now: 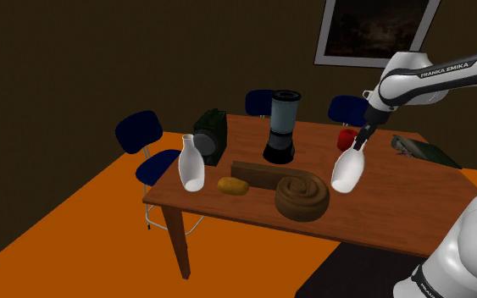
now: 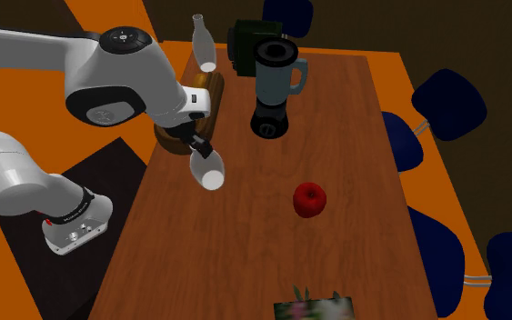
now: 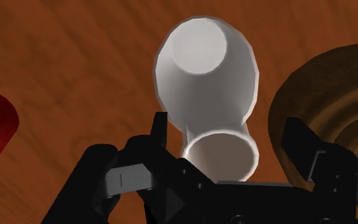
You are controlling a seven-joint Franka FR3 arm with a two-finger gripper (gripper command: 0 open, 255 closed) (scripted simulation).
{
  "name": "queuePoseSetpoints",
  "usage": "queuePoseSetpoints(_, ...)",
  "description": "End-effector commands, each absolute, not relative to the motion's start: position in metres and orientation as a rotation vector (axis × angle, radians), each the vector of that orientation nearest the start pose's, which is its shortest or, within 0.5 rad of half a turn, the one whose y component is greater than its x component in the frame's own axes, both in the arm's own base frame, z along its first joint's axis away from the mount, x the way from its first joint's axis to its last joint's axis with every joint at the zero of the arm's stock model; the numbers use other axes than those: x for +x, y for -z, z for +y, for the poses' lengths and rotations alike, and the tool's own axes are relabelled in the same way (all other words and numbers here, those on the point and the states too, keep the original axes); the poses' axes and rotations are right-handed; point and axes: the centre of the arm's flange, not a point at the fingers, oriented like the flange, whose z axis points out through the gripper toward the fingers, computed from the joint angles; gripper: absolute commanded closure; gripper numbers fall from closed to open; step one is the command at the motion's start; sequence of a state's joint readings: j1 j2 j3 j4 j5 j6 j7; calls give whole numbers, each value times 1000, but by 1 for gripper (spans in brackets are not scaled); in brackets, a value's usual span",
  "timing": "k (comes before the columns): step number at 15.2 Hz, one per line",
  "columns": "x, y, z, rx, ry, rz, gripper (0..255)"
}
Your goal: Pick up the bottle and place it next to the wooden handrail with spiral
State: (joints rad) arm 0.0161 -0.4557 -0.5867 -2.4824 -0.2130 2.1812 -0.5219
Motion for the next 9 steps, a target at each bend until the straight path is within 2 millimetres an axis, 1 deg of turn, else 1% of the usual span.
queuePoseSetpoints(1,354,-433,-242,-3124,186,-161,0)
queuePoseSetpoints(4,355,-433,-242,-3124,186,-161,0)
queuePoseSetpoints(7,350,-472,-243,-3124,186,-161,0)
queuePoseSetpoints(8,349,-482,-243,-3124,186,-161,0)
queuePoseSetpoints(9,349,-482,-243,-3124,186,-161,0)
